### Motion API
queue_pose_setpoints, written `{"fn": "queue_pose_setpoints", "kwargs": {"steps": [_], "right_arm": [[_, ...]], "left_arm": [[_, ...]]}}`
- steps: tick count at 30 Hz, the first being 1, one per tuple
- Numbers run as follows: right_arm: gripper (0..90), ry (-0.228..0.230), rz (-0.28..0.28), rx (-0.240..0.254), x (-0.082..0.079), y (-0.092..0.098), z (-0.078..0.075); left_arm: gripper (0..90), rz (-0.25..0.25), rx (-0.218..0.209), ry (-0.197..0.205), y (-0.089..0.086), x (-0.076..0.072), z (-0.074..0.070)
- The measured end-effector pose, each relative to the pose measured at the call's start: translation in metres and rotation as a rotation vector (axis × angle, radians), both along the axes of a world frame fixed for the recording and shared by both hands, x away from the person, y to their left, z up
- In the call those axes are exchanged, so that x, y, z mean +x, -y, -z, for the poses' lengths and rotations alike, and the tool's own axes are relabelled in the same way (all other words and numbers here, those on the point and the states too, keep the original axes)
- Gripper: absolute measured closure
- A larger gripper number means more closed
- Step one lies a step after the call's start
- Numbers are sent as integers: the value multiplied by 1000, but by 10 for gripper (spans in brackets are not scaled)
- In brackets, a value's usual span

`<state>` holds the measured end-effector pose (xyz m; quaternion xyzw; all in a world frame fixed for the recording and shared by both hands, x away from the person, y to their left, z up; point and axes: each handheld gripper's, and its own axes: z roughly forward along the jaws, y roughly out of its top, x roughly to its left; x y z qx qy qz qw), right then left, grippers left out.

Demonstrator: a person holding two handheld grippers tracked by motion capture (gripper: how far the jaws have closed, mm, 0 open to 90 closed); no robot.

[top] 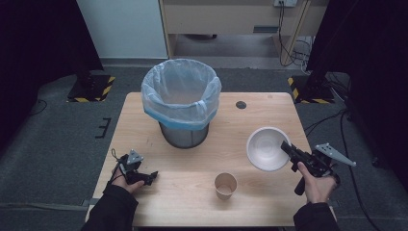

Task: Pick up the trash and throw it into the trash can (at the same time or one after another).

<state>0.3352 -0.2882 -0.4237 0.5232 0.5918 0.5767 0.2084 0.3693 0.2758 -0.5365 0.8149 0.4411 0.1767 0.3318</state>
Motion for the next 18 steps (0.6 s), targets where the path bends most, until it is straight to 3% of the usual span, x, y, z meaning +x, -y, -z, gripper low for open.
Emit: {"fn": "queue_pose_setpoints", "kwargs": {"steps": [9, 18], "right_arm": [[837, 62, 17, 32, 3, -4, -16], [837, 184, 12, 103, 14, -15, -58]], "left_arm": [[0, 0, 0, 0, 0, 0, 0], [0, -1, 2, 0, 0, 0, 0]]}}
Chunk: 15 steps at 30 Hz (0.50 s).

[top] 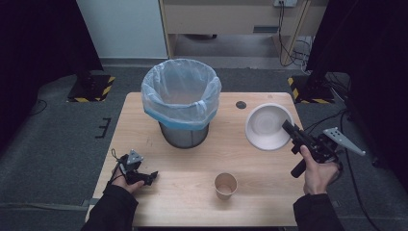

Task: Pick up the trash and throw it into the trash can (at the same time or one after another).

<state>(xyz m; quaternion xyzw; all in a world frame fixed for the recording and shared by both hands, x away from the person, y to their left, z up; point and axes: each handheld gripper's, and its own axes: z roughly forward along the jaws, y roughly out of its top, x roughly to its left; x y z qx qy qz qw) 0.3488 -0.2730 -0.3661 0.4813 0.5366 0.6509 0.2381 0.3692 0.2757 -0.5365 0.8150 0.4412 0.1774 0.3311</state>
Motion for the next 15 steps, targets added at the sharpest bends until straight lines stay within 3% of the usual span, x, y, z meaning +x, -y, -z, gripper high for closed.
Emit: {"fn": "queue_pose_setpoints", "kwargs": {"steps": [15], "right_arm": [[836, 113, -20, 12, 16, -23, -56]], "left_arm": [[0, 0, 0, 0, 0, 0, 0]]}}
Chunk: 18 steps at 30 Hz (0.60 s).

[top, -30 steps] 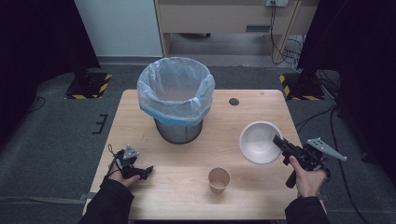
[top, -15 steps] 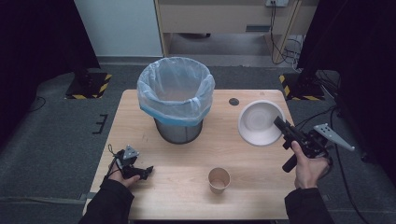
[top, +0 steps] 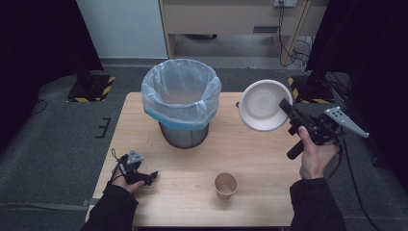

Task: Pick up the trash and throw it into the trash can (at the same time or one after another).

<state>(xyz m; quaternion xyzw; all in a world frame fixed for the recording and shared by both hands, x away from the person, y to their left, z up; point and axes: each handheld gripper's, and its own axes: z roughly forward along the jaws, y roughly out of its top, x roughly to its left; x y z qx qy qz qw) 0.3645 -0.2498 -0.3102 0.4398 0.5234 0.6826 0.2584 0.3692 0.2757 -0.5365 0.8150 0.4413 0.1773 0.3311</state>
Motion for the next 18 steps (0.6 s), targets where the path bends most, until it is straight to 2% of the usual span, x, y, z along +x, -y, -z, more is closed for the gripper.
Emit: {"fn": "queue_pose_setpoints", "kwargs": {"steps": [4, 18], "right_arm": [[837, 26, -5, 5, 8, -11, -15], [837, 75, -4, 15, 30, -36, -47]], "left_arm": [[0, 0, 0, 0, 0, 0, 0], [0, 1, 0, 0, 0, 0, 0]]}}
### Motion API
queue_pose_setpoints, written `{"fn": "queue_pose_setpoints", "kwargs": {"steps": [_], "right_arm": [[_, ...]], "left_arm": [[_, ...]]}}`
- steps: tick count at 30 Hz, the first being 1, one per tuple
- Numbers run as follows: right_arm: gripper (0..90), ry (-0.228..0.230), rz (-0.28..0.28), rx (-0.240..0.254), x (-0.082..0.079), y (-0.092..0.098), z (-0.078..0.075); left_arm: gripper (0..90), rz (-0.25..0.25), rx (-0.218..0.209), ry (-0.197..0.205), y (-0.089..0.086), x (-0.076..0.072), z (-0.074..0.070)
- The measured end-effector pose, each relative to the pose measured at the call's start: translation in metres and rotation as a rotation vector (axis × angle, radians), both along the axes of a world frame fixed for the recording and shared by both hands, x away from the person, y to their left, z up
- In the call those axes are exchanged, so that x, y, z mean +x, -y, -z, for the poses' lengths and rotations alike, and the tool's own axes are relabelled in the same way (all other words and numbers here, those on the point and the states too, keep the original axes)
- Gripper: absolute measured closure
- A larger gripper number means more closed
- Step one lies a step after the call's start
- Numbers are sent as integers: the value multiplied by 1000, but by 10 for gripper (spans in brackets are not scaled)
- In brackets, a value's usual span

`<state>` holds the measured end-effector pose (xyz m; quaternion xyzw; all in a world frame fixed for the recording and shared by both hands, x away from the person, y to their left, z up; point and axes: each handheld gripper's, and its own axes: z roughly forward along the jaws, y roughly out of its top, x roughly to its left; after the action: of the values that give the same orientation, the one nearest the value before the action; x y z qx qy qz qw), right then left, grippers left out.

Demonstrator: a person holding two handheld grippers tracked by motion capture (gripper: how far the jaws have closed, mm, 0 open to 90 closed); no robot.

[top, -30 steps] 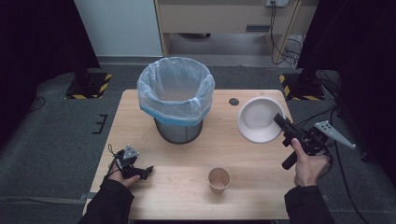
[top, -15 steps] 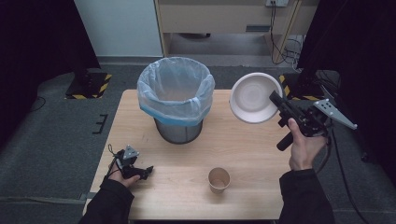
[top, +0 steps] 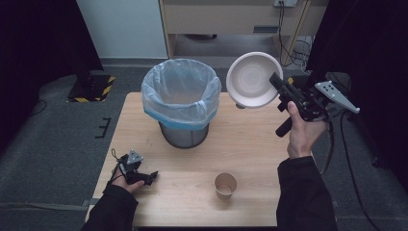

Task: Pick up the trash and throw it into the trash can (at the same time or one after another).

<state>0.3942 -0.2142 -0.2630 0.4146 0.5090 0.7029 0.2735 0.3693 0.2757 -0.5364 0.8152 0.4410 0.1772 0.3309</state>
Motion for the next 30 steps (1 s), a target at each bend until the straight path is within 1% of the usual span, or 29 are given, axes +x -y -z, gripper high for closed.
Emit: {"fn": "queue_pose_setpoints", "kwargs": {"steps": [2, 3, 5, 7, 8, 11, 12, 13, 17, 20, 21, 24, 27, 28, 30], "right_arm": [[837, 6, -4, 1, 5, -7, -5], [837, 6, -4, 1, 5, -7, -5], [837, 11, -9, 8, 10, -14, -9], [837, 13, -10, 8, 11, -17, -11], [837, 14, -14, 8, 15, -22, -13], [837, 15, -15, 0, 18, -27, -15], [837, 16, -17, -5, 21, -32, -18], [837, 17, -19, 1, 23, -35, -18], [837, 17, -16, 0, 27, -41, -21], [837, 18, -17, 3, 33, -51, -23], [837, 17, -20, 13, 35, -53, -23], [837, 15, -18, 8, 38, -58, -24], [837, 15, -25, 1, 44, -68, -25], [837, 15, -25, 1, 44, -68, -25], [837, 17, -30, 5, 49, -76, -25]], "left_arm": [[0, -3, -3, 1, 0, 0, 0], [0, -3, -3, 1, 0, 0, 0], [0, -2, -3, 2, 0, 0, 0], [0, -1, -3, 1, 0, 0, 0], [0, -1, -2, 2, 0, 0, 0], [0, -1, -2, 1, 0, 0, 0], [0, -1, -2, 1, 0, 0, 0], [0, -1, -2, 1, 0, 0, 0], [0, 0, -3, 1, 0, 0, 0], [0, 0, -3, 1, 0, 0, 0], [0, 0, -3, 1, 0, 0, 0], [0, 0, -2, 1, 0, 0, 0], [0, 0, -2, 1, 0, 0, 0], [0, -1, -3, 1, 0, 0, 0], [0, 0, -3, 1, 0, 0, 0]]}}
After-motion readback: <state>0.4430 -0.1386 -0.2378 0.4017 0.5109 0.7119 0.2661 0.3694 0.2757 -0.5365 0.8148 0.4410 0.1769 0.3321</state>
